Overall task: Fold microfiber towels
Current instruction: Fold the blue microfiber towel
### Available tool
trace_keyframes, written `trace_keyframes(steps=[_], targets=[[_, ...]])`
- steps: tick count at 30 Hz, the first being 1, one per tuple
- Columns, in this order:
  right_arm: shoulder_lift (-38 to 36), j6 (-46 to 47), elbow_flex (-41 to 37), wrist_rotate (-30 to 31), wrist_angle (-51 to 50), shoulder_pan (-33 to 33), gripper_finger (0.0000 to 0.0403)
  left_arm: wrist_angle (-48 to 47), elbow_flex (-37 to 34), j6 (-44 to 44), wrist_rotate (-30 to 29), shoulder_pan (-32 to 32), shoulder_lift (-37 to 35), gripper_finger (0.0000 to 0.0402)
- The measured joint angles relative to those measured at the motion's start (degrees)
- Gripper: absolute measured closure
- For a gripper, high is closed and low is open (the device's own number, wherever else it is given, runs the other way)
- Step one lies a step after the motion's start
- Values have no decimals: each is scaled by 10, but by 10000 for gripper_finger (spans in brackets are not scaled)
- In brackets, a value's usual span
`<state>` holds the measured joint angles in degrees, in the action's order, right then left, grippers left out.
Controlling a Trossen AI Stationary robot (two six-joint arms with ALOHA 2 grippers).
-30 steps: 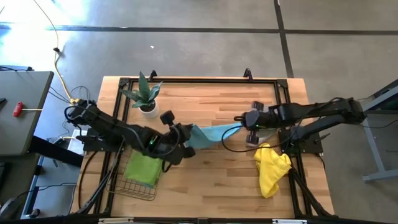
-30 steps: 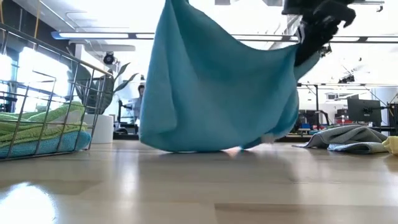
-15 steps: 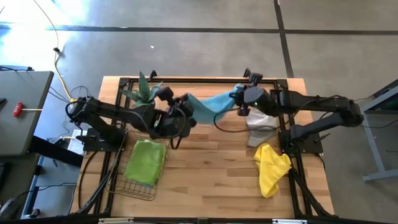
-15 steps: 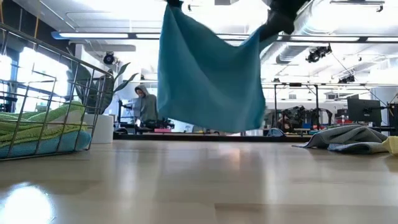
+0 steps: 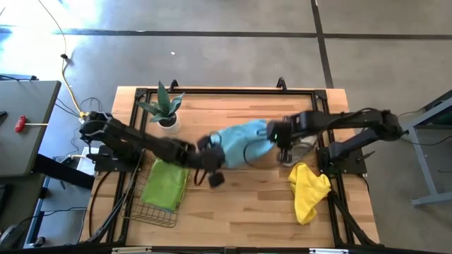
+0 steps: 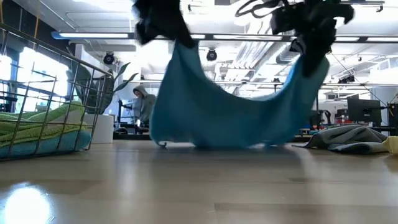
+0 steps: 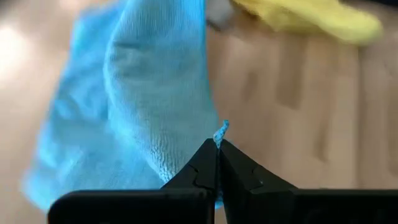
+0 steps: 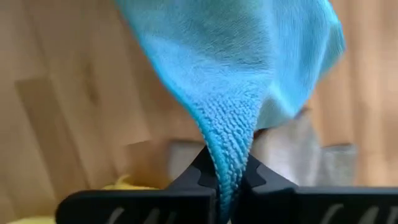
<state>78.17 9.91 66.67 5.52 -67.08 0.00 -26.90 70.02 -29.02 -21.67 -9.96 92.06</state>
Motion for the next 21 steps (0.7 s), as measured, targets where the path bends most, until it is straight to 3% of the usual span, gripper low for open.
trace_keyframes(steps=[6,11,17,21], targets=[[86,46,0,-2,15,117,403,184,-93,-53,12,-68,54,401],[154,51,-1,-13,27,196,403,206,-96,-70,53,-96,99,401],[169,35,-53,-136,122,219,403,203,-97,-81,140,-107,116,401],[149,-13,-95,-187,132,211,403,211,-97,-83,172,-105,114,401]])
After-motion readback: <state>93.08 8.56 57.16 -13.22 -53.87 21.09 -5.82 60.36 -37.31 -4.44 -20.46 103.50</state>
